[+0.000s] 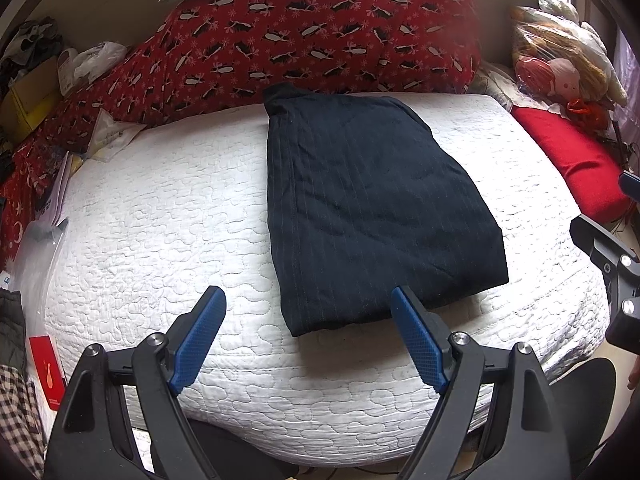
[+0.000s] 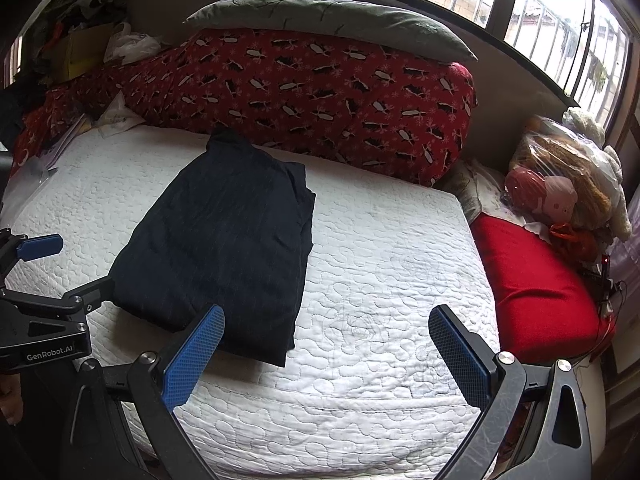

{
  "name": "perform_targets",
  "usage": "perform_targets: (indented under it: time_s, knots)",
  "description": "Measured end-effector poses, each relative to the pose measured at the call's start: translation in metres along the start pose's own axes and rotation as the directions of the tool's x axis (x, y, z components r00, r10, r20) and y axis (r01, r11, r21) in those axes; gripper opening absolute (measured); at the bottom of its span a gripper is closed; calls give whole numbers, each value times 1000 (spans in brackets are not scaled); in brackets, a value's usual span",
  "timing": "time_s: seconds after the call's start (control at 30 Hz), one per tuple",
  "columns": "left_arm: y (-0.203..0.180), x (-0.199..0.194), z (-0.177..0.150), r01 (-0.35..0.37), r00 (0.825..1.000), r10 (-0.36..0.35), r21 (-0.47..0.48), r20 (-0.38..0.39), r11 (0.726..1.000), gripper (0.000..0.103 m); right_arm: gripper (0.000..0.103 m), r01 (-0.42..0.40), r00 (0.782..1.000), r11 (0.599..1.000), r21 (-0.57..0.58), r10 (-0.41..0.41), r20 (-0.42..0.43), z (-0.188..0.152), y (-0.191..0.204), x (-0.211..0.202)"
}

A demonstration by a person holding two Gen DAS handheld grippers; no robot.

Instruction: Fold large clothes

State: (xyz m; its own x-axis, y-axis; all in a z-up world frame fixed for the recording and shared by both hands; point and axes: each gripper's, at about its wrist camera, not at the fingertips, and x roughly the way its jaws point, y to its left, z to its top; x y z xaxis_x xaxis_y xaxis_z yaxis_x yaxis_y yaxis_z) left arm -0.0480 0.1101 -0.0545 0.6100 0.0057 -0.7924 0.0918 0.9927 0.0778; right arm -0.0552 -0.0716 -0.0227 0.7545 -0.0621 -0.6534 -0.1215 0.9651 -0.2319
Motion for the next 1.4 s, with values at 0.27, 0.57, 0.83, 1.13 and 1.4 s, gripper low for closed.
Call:
perform_targets:
  time_s: [0.27,0.57,0.83,1.13,1.4]
  knots:
    - [-1,1,0,-4,1000,4,-4,-4,1000,85,102,-4,1000,1000,7,4,8,1,0,0]
    - [-4,4,0,-2,1000,2,-2,-8,1000,85,102,-9,1000,1000,17,9,-2,0,-3,4]
    - [-6,6,0,-3,1000,3,4,-10,1000,85,103,-29,1000,999,34,29,3,-3,-10,8]
    - [-1,7,3,-18,1000,18,-20,-14,1000,85,103,-27,1000,1000,-8,27,16,2,-8,8]
    - [9,8,14,-46,999,45,-63,-5,997,85,103,-72,997,997,23,71,39,15,3,13]
